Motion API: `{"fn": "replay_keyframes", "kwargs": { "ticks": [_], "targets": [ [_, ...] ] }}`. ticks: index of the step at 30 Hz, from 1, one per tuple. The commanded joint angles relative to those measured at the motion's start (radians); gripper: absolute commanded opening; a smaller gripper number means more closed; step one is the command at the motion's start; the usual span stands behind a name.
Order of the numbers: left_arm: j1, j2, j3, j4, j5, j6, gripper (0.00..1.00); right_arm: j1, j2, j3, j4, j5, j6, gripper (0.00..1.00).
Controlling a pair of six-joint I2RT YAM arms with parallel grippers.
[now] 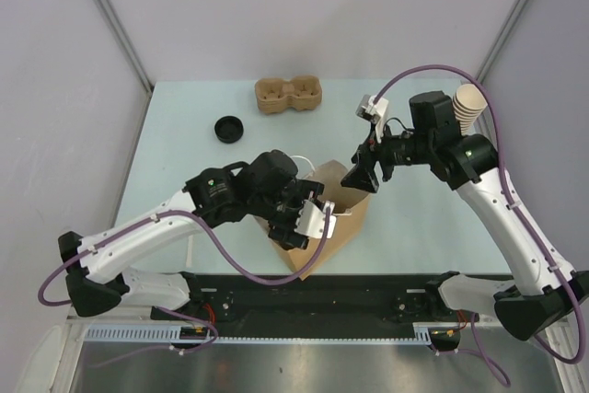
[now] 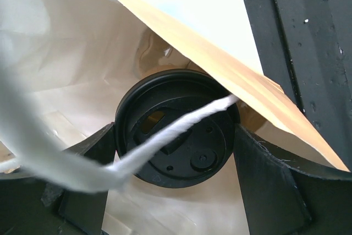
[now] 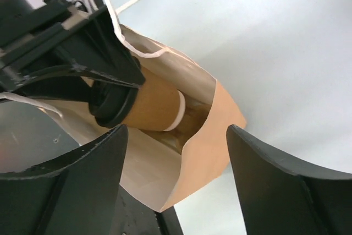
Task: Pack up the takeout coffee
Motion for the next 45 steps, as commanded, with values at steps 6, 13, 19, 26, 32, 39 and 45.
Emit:
{"fn": "replay_keyframes", "kwargs": {
  "ticks": [6,13,19,26,32,39,45],
  "targets": [
    [0.023,-0.047,-0.010,0.066,0.048,-0.004,0.31,0.089,-0.108,0.028,-0.023,-0.095,0.023,0.66],
    [0.059,-0.058,-0.013,0.103,0.061,-0.067,0.31,0.264,-0.123,-0.014,-0.092,-0.047,-0.027,0.47],
    [0.109,-0.041,-0.014,0.135,0.064,-0.142,0.30,0.280,-0.172,-0.081,-0.124,-0.001,-0.063,0.23],
    [0.114,0.023,-0.017,0.159,0.022,-0.215,0.28,0.298,-0.236,-0.179,-0.100,0.058,-0.081,0.17],
    [0.111,0.091,0.016,0.178,-0.039,-0.341,0.25,0.306,-0.270,-0.205,-0.028,0.124,-0.066,0.17],
    [0.097,0.169,0.075,0.153,-0.119,-0.455,0.24,0.313,-0.286,-0.212,0.009,0.120,-0.053,0.17],
    [0.072,0.165,0.035,0.130,-0.120,-0.452,0.24,0.306,-0.341,-0.201,0.084,0.158,-0.032,0.21]
  ]
}}
